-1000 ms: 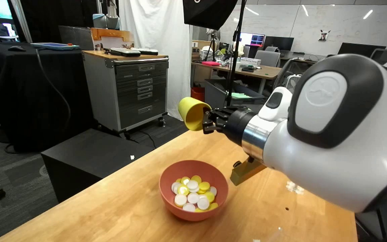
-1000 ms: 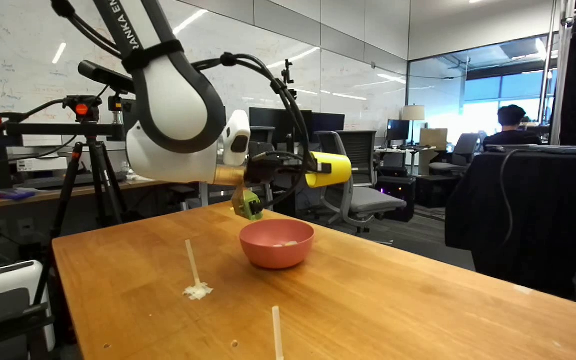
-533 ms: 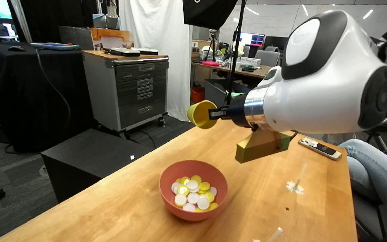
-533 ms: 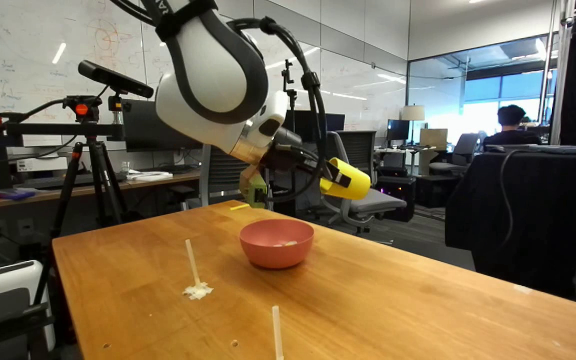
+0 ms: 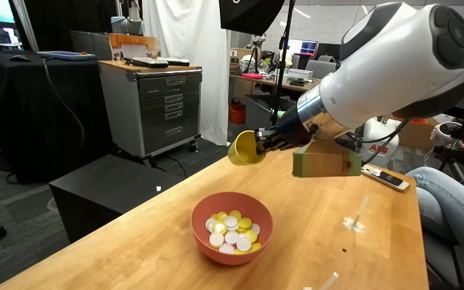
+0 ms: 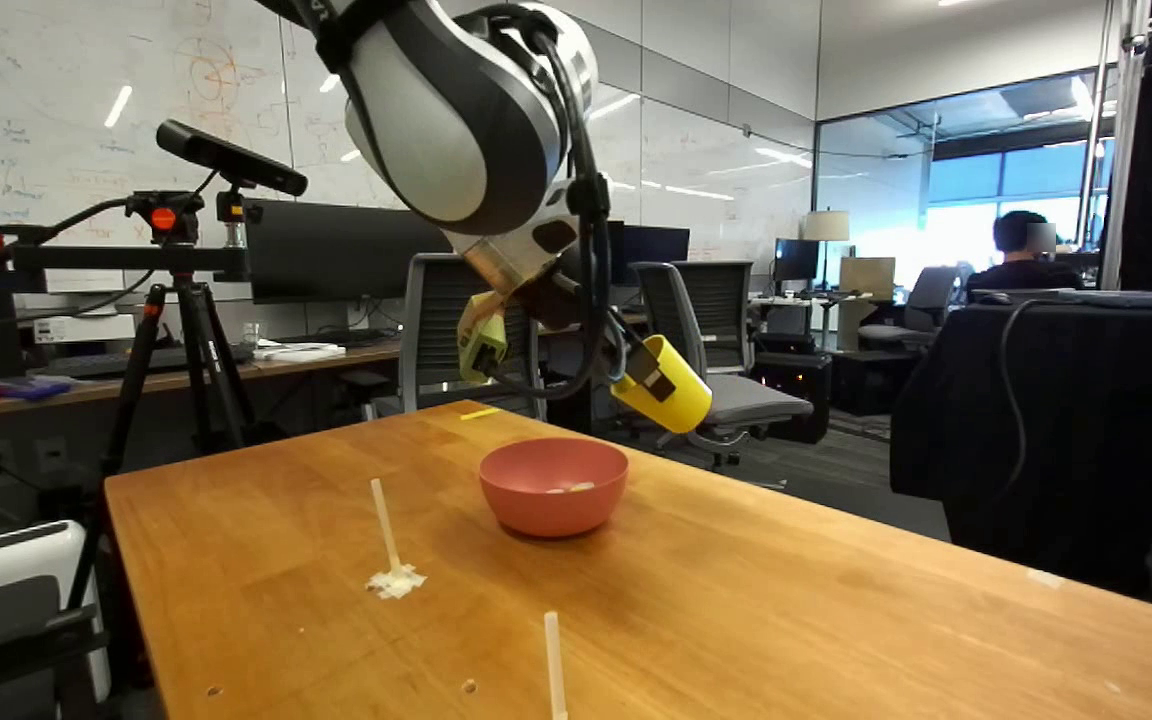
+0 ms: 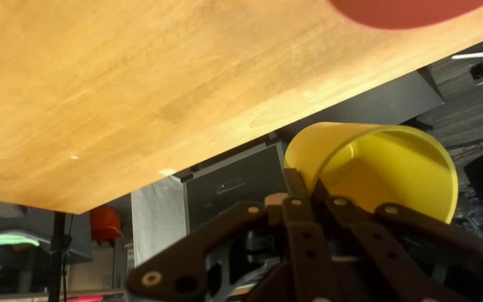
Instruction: Pour the contents in the cup into the bowl
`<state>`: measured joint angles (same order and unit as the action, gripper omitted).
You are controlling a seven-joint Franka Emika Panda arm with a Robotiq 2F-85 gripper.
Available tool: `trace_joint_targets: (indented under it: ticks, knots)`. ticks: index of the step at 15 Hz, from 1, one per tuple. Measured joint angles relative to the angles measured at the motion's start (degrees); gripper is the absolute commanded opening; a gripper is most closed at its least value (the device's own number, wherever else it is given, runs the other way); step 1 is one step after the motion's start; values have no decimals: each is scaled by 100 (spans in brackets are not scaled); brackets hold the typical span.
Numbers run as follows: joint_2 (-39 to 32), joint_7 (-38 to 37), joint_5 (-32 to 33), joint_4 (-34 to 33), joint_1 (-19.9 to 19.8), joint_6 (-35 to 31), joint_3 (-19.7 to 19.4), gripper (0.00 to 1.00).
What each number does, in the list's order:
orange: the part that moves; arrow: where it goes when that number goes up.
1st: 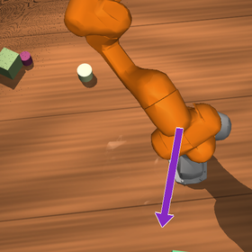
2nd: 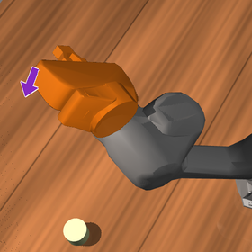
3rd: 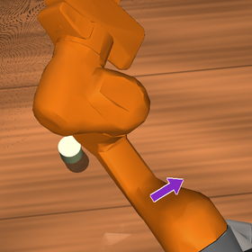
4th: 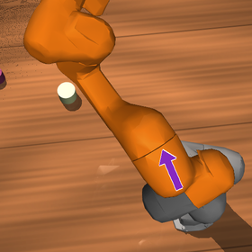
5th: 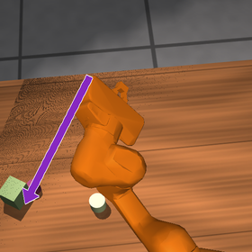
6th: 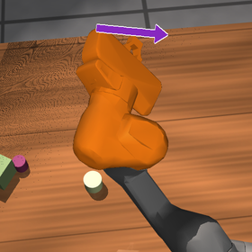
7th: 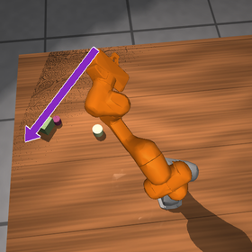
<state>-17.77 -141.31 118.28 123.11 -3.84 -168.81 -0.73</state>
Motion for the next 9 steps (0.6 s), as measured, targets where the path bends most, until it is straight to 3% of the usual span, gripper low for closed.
trace_joint_targets:
  ticks: [4,9]
  knots:
    - [-163,1292,-1423,89,-50,-850,-223,5]
    - [-540,3317,-3430,573,-269,-1296,-177,5]
